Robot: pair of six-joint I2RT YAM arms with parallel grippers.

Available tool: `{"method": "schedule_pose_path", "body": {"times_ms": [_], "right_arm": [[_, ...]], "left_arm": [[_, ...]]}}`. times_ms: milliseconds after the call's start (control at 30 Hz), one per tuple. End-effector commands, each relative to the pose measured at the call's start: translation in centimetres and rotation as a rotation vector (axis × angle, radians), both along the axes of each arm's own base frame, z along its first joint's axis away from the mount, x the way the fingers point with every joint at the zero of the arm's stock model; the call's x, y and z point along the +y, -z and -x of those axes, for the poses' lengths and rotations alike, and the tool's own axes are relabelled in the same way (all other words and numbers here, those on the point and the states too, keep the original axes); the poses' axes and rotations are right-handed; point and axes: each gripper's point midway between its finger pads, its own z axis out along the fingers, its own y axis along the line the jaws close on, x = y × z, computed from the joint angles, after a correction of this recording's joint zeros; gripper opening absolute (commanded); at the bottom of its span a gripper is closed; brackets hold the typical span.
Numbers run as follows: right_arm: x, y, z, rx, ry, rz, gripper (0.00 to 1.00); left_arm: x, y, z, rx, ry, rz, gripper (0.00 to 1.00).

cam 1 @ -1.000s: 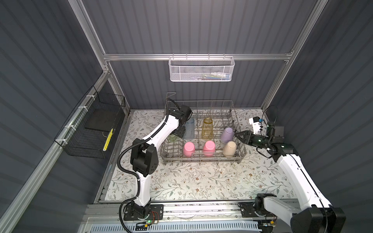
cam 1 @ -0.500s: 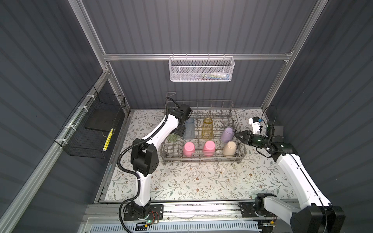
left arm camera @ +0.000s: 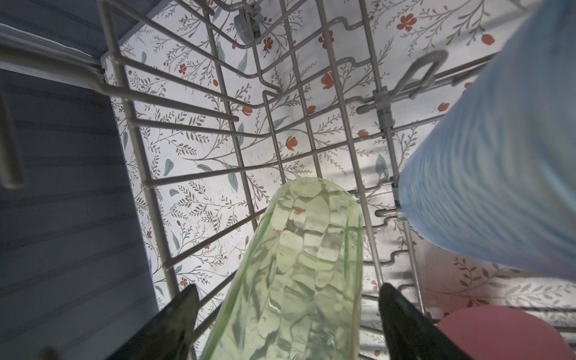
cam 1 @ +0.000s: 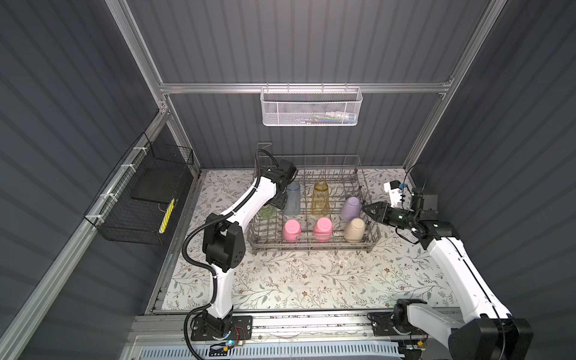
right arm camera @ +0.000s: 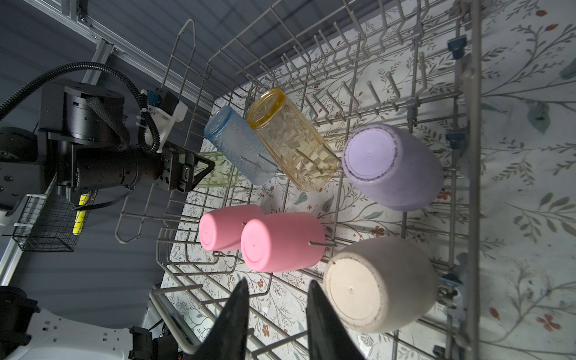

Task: Load cups into a dish rack
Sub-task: Move the cup to the dish rack.

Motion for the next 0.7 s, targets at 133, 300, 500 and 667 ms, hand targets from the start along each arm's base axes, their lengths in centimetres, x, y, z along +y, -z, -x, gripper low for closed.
{"method": "schedule_pose_path", "body": {"times_ms": [133,300,500,667], "right_arm": [[0.1,0.1,-0.2,-0.002,-0.009,-0.003,0.33],[0.1,0.2,-0.2,0.000,-0.009,-0.004,0.33],[0.0,0.2,-0.2,-0.002,-0.008,-0.001,0.34],[0.1,0.1,-0.1,-0.003,-0.009,-0.004,0.34]], "left_arm": [[-0.1,-0.3,-1.5,-0.051,0.001,0.001,0.93],[-0.3,-0.8,-2.4,-0.097,0.003,0.006,0.96],[-0.6,-1.4,-3.3,-0.151,0.009,0.015,0.98],[-0.9,-1.9,-4.0,-0.181,0.016,0.028,1.00]]}}
